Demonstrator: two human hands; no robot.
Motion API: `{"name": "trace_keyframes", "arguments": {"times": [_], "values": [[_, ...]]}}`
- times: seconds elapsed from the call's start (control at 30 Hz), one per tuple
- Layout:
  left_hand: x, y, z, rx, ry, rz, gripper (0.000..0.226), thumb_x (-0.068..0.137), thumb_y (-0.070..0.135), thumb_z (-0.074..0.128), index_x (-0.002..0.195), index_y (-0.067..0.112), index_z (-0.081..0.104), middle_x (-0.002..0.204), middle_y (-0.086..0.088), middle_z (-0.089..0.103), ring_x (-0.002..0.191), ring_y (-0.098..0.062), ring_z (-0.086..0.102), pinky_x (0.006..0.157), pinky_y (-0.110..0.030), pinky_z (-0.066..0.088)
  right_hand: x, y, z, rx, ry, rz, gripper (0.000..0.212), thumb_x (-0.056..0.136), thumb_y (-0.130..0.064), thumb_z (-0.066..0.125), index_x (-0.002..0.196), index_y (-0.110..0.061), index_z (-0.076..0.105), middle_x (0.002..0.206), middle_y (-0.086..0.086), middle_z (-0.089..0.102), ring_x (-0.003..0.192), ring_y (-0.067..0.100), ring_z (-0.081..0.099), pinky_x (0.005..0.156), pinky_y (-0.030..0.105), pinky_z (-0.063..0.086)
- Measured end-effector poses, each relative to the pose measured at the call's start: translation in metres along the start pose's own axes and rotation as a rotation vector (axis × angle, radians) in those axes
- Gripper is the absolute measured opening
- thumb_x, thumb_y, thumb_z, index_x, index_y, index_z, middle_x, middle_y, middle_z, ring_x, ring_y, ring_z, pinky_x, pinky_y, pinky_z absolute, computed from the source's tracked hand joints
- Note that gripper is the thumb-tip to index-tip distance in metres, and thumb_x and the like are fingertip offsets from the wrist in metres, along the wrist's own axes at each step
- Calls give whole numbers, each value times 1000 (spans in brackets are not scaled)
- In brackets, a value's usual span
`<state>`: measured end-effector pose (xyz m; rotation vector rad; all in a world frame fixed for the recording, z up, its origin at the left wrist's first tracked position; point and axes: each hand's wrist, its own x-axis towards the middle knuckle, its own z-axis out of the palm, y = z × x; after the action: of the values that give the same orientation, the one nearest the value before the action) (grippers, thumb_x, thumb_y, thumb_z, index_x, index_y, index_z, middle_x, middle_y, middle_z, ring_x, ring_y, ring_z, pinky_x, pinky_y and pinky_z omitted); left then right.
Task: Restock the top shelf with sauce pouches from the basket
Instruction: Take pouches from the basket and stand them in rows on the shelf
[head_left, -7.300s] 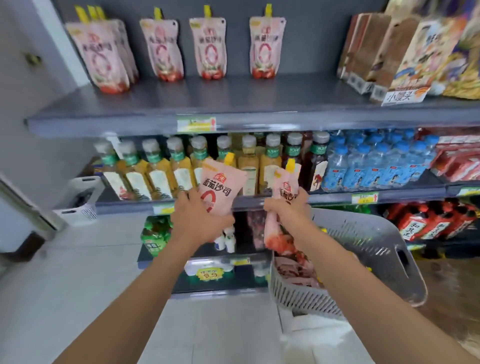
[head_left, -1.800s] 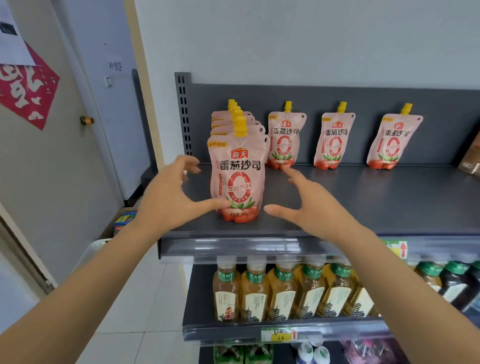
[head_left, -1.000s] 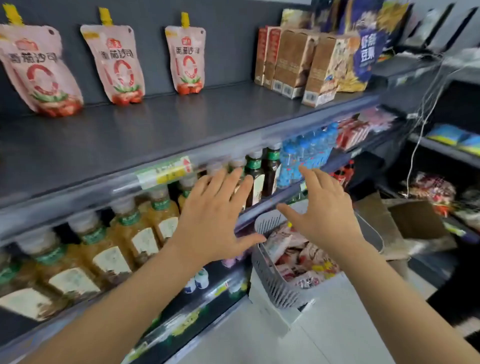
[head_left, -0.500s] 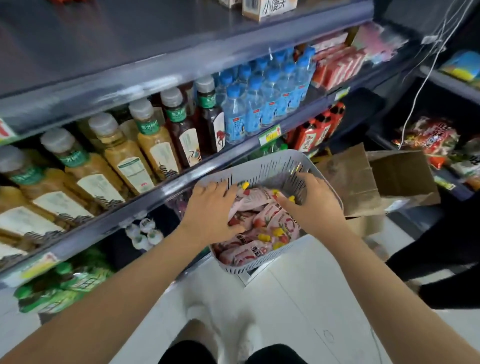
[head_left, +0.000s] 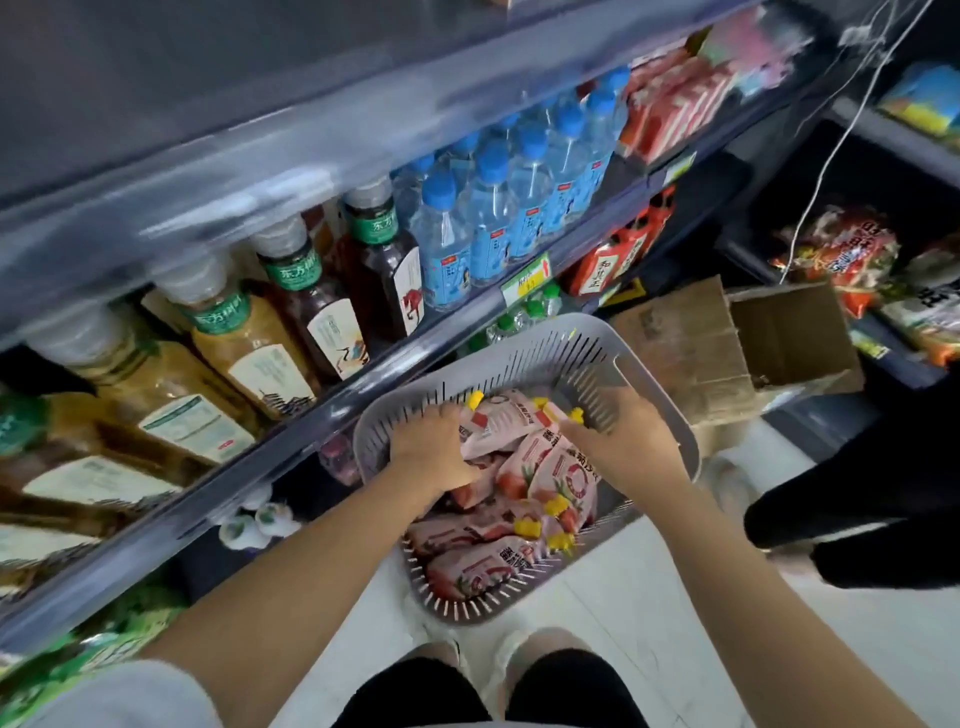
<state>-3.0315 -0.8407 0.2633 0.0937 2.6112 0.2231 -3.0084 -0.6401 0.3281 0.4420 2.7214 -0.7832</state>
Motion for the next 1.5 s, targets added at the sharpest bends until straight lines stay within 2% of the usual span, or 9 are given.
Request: {"name": "trace_keyframes", "arguments": {"times": [0.13,0.33,0.57,0.77,0.9,1.13,1.3,1.4,1.5], "values": [[7,3,10,8,-97,-95,94,67,37,75,145,24,23,114,-6,60,95,-25,62,76,-37,54,19,11,11,-52,-93,107,68,81,-50,65,132,-11,44,127,12,55,110,31,56,84,36,47],[14,11,6,70,-97,-88,32,82,20,61,114,12,58,107,-7,65,98,-27,64,75,-36,52,61,30,38,-12,-282,261,67,81,-46,66,131,-7,43,114,10,58,100,27,56,71,29,41],[7,20,0,119,-39,-183,28,91,3,46,116,2,60,111,-18,65,102,-34,63,83,-40,50,99,62,85,159,-462,500,90,75,-43,74,139,4,30,128,14,54,118,29,54,98,38,47],[-7,15,-16,-93,33,-315,20,86,7,54,102,8,66,102,-14,70,97,-32,65,78,-39,52,100,71,104,285,-640,581,108,64,-53,80,146,-6,27,146,13,41,131,32,41,106,41,39],[-15,22,-22,-239,157,-254,14,83,0,53,72,7,56,83,-11,68,79,-30,62,61,-36,44,99,76,110,287,-707,604,103,58,-53,81,141,-11,35,144,13,42,128,33,43,105,44,40],[5,20,-2,-517,70,-183,14,81,-6,55,85,-1,67,84,-14,72,83,-29,67,73,-45,55,105,81,121,195,-650,690,136,26,-59,71,144,-12,21,144,15,27,125,38,38,95,51,46],[16,11,23,-541,64,-229,24,83,-9,49,92,2,68,95,-12,72,91,-28,66,76,-36,53,87,56,78,-24,-441,450,127,62,-44,75,146,-17,-17,144,22,11,132,39,18,103,47,34],[16,11,28,-573,172,-322,29,86,-8,49,109,1,66,109,-12,69,102,-27,62,79,-25,43,84,51,69,-119,-375,247,126,63,-46,75,144,-24,-19,141,20,12,131,39,17,99,53,35],[14,14,31,-362,230,-392,42,88,7,53,130,5,48,124,-17,59,111,-33,57,90,-38,45,82,46,62,-103,-279,98,117,66,-46,70,142,-28,-17,135,17,17,127,38,20,97,50,36]]}}
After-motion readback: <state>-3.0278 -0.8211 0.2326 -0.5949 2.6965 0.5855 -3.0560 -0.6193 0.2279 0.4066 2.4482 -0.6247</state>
